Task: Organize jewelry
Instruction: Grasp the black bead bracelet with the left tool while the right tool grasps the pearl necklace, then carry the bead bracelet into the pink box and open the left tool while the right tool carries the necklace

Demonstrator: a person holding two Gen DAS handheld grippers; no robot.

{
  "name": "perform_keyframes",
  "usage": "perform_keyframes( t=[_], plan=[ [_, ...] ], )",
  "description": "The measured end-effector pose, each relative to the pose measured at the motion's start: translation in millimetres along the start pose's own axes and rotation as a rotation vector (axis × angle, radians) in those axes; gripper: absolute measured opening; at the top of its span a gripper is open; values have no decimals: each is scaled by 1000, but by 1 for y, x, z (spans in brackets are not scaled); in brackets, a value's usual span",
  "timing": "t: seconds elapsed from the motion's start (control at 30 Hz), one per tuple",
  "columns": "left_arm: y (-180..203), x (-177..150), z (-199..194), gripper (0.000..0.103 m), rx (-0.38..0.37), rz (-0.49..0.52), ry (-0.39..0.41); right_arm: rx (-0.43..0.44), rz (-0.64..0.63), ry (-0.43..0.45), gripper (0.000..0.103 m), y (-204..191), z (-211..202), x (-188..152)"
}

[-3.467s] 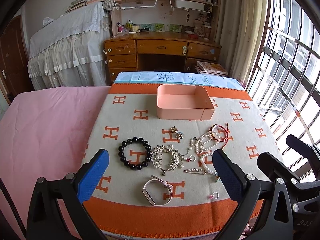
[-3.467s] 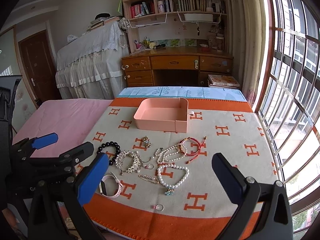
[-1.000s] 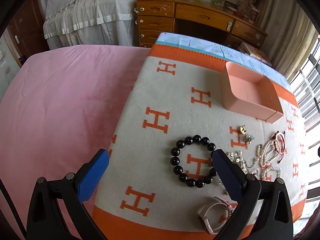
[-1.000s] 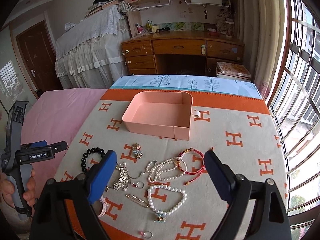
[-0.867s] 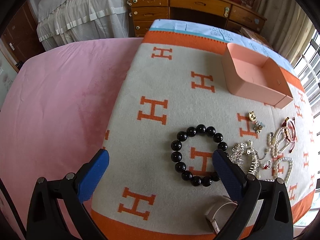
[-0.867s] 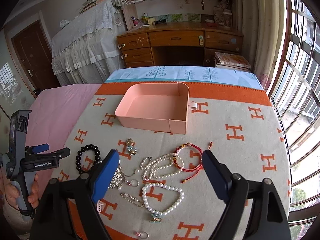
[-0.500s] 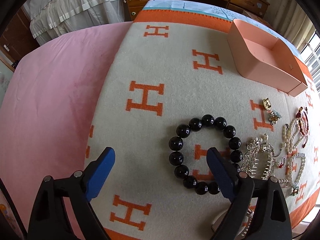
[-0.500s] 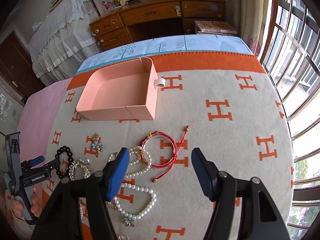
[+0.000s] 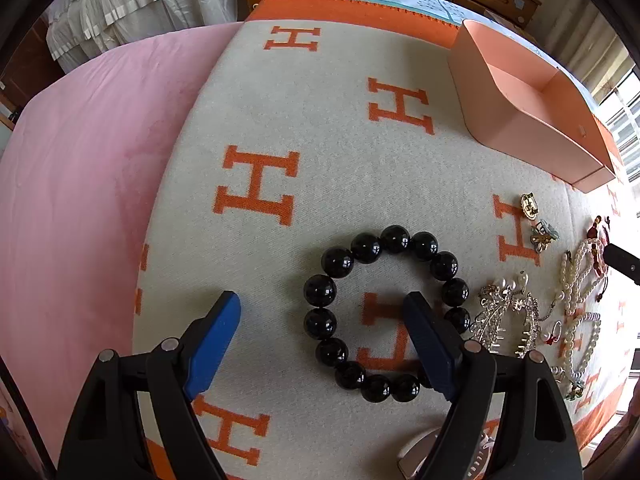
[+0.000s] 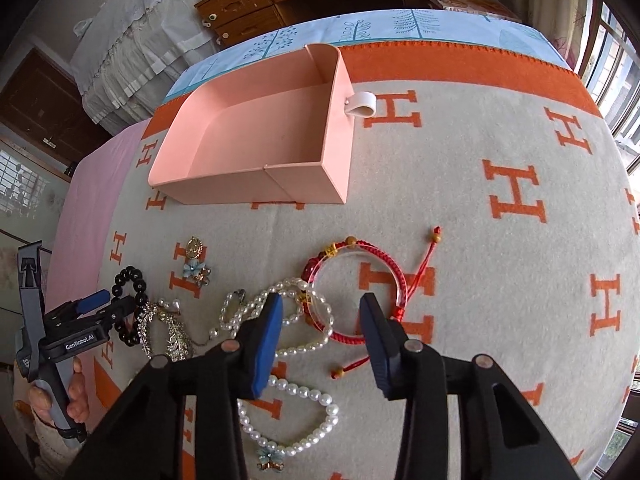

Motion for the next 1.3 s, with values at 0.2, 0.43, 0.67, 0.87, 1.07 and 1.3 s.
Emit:
perform_keyframes(
  t=[0.2,0.43,0.67,0.87,1.07,1.3],
  plan=[
    [10,-2,-2,71,0,5,17,6,-28,-18,14,-3,13,3],
    [20,-4,-10,13,-6,0,39,13,-29,14,5,-6,3,0],
    [22,-12,-28,13,-72,-20,51,15,-67,77,5,-18,-29,-7],
    [33,-12,-81,13,-102,8,142,18,-133,148,5,-43,-69,-8],
    [52,5,-140,13,-95,76,240,9,-195,259,5,-74,-121,4],
    [83,43,-196,13,-89,126,362,-24,-200,397,5,-92,-173,34]
  ],
)
Point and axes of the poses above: each gripper's, at about its wrist camera, not at the fingertips, and z roughly the way its jaws point, y to its right, x to its top, the point moved 8 cm from there along z, roughly the way its jaws point, and after that the axes turned 8 degrees about -y, right-handed, at the moved point
